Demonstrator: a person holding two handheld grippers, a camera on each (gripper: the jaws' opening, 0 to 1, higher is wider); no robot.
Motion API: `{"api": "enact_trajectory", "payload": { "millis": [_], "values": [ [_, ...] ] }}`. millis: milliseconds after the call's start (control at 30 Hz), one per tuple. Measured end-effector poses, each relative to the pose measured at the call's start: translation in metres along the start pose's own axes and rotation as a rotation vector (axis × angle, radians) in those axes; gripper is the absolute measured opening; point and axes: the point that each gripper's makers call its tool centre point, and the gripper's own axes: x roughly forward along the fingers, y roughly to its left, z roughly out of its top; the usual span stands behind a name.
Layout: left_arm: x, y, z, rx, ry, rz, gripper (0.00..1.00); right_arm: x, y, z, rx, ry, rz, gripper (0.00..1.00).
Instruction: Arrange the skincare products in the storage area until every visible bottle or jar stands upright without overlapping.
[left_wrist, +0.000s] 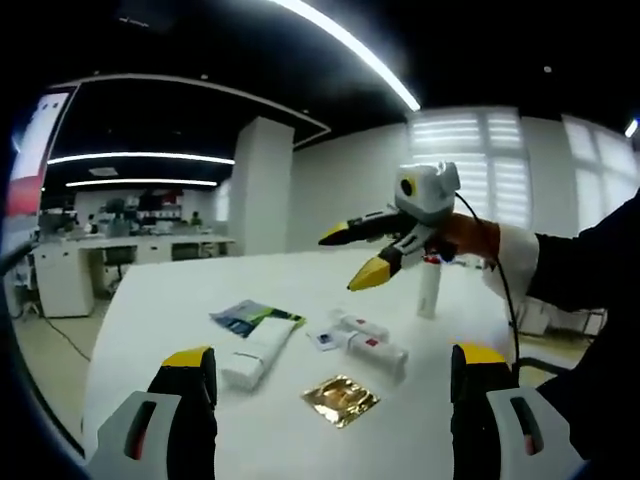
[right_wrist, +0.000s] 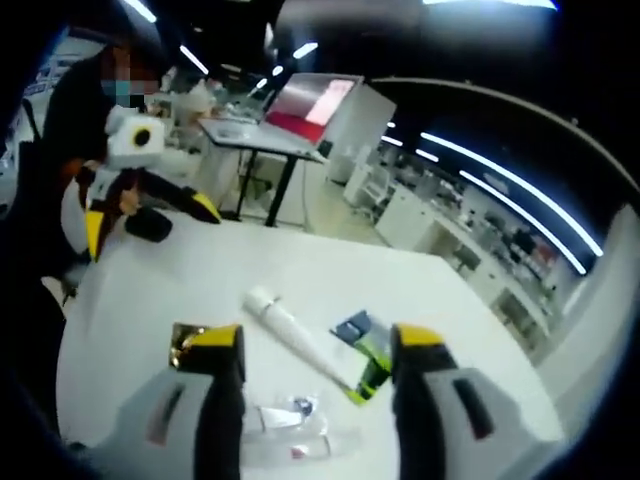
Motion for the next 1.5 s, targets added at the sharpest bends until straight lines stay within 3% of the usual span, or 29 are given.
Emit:
{"api": "enact_trajectory", "payload": {
  "millis": [400,500,767,1000,1300,1500],
  "values": [
    [-0.003,-0.001,0.007,0.032,-0.02,-0.004,0.99,0.027,0.011,-0.003,-0.06,0.059,0.097,0.64],
    [-0.003,0.002,-0.001,0.061,0.027,0.015,0.99,0.035,0.017,-0.006,-0.069,0.083,0.131,0.67],
    [-0.002,0.009,-0.008,0.061,0.067,0.049,0.99,0.054,0.03,-0.008,-0.065,0.114,0.197,0.77],
    [-0.002,0.006,-0.008,0.062,0.067,0.039,0.99,0.07,0.033,-0.006,-0.093,0.142,0.233,0.76],
    [-0.002,0.007,-0.008,0.058,0.069,0.041,0.99,0.088,0.04,-0.009,-0.139,0.182,0.288,0.67],
    [-0.002,0.012,-0.008,0.107,0.077,0.075,0.96,0.099,0.049,-0.017,-0.148,0.223,0.335,0.62]
  ]
}}
